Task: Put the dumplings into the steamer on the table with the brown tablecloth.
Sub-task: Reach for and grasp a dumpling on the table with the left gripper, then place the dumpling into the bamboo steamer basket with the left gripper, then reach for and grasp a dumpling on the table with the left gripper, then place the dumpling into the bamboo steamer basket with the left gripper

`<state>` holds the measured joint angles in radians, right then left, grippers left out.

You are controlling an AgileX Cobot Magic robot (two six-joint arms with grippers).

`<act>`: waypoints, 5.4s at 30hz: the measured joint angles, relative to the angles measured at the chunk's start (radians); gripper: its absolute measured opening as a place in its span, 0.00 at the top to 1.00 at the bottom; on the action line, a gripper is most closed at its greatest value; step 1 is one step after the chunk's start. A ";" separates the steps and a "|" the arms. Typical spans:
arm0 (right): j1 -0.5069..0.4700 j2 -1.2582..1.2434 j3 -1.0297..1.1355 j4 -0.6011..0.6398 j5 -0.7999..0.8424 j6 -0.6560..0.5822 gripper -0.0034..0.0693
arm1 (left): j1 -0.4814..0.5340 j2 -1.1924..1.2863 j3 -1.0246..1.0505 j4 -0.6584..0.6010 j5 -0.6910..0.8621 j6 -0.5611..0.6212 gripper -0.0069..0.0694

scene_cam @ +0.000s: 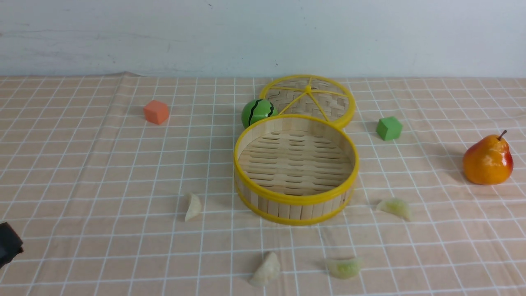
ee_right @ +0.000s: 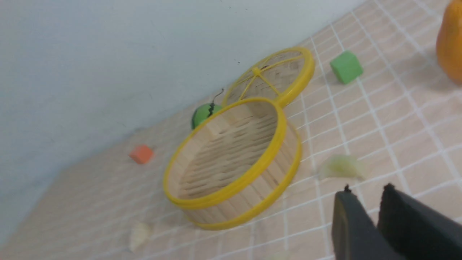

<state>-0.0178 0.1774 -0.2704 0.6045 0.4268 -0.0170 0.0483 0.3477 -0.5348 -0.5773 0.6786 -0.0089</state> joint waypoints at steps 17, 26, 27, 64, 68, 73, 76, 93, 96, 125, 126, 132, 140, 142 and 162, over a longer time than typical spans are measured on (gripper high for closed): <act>0.490 0.867 -0.619 -0.361 0.654 -0.214 0.97 | -0.389 0.882 -0.542 0.556 0.377 -0.120 0.93; 0.718 0.952 -0.652 -0.484 0.682 -0.045 0.97 | -0.452 1.275 -0.761 0.615 0.283 -0.249 0.55; 0.720 0.952 -0.652 -0.484 0.682 -0.041 0.96 | -0.452 1.310 -0.776 0.614 0.268 -0.257 0.48; 0.720 0.726 -0.723 -0.605 0.732 0.085 0.93 | -0.663 1.731 -1.469 0.679 0.304 -0.325 0.65; 0.720 0.642 -0.723 -0.628 0.746 0.138 0.93 | -0.710 1.826 -1.578 0.675 0.253 -0.372 0.65; 0.720 0.573 -0.723 -0.642 0.795 0.161 0.92 | -0.713 1.984 -1.703 0.678 0.223 -0.430 0.65; 0.720 0.558 -0.723 -0.642 0.823 0.163 0.92 | -0.710 2.053 -1.752 0.679 0.222 -0.452 0.65; 0.720 0.552 -0.723 -0.683 0.834 0.164 0.91 | -0.710 2.130 -1.967 0.699 0.428 -0.464 0.15; 0.720 0.552 -0.723 -0.697 0.834 0.164 0.91 | -0.710 2.051 -1.984 0.672 0.496 -0.429 0.13; 0.720 0.552 -0.719 -0.719 0.717 0.142 0.87 | -0.840 1.580 -0.972 0.642 0.363 -0.142 0.18; 0.720 0.552 -0.717 -0.719 0.726 0.142 0.87 | -0.839 1.607 -0.971 0.652 0.346 -0.142 0.18; 0.720 0.552 -0.716 -0.723 0.745 0.142 0.86 | -0.839 1.718 -0.970 0.659 0.318 -0.149 0.27; 0.720 0.552 -0.716 -0.737 0.748 0.142 0.85 | -0.839 1.736 -1.028 0.677 0.377 -0.229 0.57; 0.720 0.552 -0.716 -0.740 0.748 0.142 0.84 | -0.839 1.741 -1.103 0.681 0.439 -0.236 0.57; 0.720 0.552 -0.716 -0.729 0.760 0.143 0.82 | -0.636 2.021 -1.743 0.729 0.397 -0.395 0.57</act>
<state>0.7021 0.7298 -0.9861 -0.1241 1.1865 0.1255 -0.5872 2.3684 -2.2774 0.1514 1.0756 -0.4036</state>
